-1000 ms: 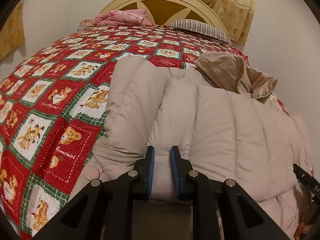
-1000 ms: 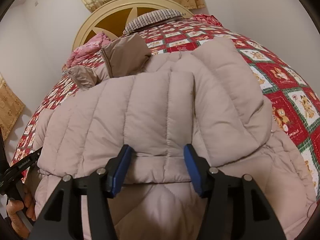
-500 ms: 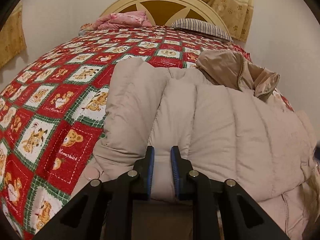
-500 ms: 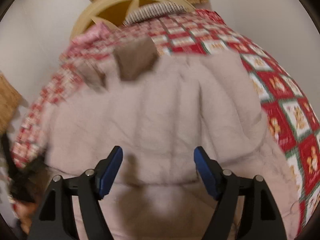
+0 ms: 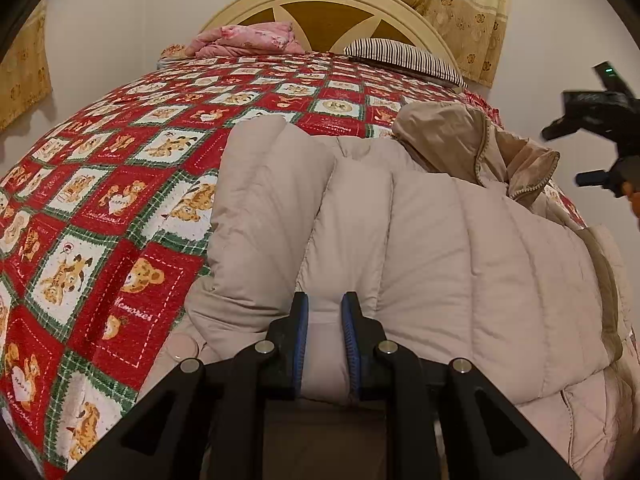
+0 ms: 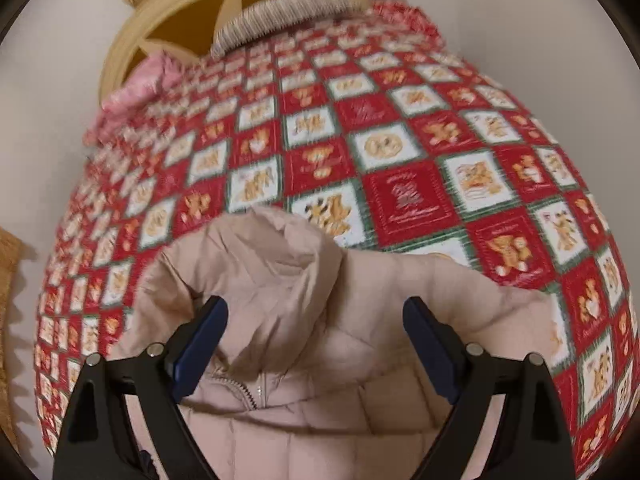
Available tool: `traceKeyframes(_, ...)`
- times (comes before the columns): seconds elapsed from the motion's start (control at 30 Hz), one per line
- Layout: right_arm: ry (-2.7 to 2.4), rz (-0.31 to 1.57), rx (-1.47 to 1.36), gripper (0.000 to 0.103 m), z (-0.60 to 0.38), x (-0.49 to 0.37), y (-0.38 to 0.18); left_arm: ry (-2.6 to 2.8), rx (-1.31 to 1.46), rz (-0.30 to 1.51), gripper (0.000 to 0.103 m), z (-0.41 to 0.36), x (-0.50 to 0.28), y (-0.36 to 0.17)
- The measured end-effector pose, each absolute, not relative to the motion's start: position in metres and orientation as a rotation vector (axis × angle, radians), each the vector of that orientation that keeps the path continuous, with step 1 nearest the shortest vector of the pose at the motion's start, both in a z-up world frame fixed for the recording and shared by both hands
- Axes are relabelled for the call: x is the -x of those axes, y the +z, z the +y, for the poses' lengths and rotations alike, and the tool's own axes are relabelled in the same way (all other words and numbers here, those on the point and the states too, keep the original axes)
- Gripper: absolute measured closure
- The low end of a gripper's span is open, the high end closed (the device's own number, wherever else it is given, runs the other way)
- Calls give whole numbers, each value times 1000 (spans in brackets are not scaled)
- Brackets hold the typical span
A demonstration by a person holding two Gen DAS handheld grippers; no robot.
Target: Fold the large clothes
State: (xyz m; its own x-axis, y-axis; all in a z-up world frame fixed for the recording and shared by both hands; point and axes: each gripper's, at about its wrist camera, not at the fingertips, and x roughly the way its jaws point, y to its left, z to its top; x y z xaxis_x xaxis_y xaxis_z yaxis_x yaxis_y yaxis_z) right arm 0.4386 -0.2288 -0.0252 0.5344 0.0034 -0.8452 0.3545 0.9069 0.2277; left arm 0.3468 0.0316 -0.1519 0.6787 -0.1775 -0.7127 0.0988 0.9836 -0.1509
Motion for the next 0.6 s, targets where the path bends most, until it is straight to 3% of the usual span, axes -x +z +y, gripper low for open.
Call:
traceKeyframes(0.07, -222, 1027, -373, 20, -224, -443, -34, -155, 103, 811, 85, 31, -347, -152)
traceKeyframes(0.1, -220, 1039, -360, 33, -223, -443, -37, -155, 103, 810, 85, 31, -347, -152)
traceKeyframes(0.13, -210, 1052, -336, 60, -220, -442, -42, -155, 102, 810, 85, 31, -346, -152)
traceKeyframes(0.2, -187, 1096, -288, 91, -216, -439, -51, -155, 102, 810, 85, 31, -346, -152)
traceKeyframes(0.37, -236, 1064, -208, 92, -220, -412, -53, -155, 103, 809, 85, 31, -346, -152)
traceKeyframes(0.53, -284, 1067, -350, 94, -248, -388, -103, -158, 108, 809, 85, 32, -346, -153)
traceKeyframes(0.6, -273, 970, -384, 96, -254, -377, -114, -168, 119, 809, 85, 32, -347, -153)
